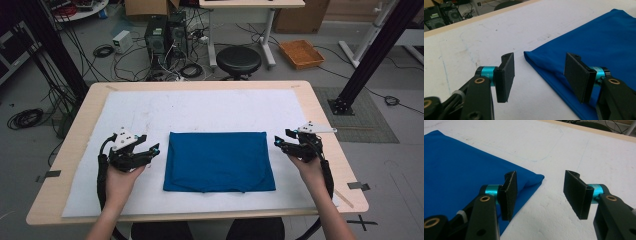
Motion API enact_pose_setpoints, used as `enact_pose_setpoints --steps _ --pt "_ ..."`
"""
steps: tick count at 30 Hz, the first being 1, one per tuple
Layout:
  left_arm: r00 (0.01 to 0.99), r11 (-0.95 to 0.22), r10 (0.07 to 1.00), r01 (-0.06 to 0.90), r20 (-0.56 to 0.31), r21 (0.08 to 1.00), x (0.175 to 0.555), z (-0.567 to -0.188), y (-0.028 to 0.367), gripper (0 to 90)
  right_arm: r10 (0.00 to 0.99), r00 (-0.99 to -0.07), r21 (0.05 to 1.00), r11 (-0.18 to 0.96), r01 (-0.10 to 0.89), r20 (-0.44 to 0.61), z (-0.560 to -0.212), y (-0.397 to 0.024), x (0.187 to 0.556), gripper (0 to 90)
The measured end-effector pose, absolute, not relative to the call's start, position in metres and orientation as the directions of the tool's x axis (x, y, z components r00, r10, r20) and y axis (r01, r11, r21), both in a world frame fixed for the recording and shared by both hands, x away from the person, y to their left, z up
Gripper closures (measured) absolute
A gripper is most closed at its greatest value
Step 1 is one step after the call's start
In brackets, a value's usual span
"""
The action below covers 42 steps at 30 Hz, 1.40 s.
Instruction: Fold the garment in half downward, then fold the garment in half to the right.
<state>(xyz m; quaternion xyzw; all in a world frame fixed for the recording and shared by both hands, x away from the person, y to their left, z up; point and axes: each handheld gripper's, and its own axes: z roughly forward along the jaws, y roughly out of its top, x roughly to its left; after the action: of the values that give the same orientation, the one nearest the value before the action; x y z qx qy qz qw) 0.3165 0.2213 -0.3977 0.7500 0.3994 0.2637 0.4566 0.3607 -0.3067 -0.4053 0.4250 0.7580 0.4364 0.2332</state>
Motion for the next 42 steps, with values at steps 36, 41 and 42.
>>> enact_pose_setpoints --steps 36,41,42 --pt "0.482 -0.076 0.829 0.599 -0.283 0.797 0.27 -0.432 0.217 42.7 0.852 -0.523 0.859 0.261 0.441 0.009 -0.407 -0.308 0.36 44.3" --pt "0.441 -0.028 0.823 0.662 -0.359 0.749 0.263 -0.444 0.21 43.1 0.849 -0.528 0.86 0.267 0.434 0.003 -0.406 -0.307 0.359 44.3" --pt "0.436 -0.024 0.82 0.671 -0.369 0.741 0.263 -0.446 0.208 43.6 0.849 -0.528 0.859 0.267 0.436 0.005 -0.406 -0.306 0.359 44.2"
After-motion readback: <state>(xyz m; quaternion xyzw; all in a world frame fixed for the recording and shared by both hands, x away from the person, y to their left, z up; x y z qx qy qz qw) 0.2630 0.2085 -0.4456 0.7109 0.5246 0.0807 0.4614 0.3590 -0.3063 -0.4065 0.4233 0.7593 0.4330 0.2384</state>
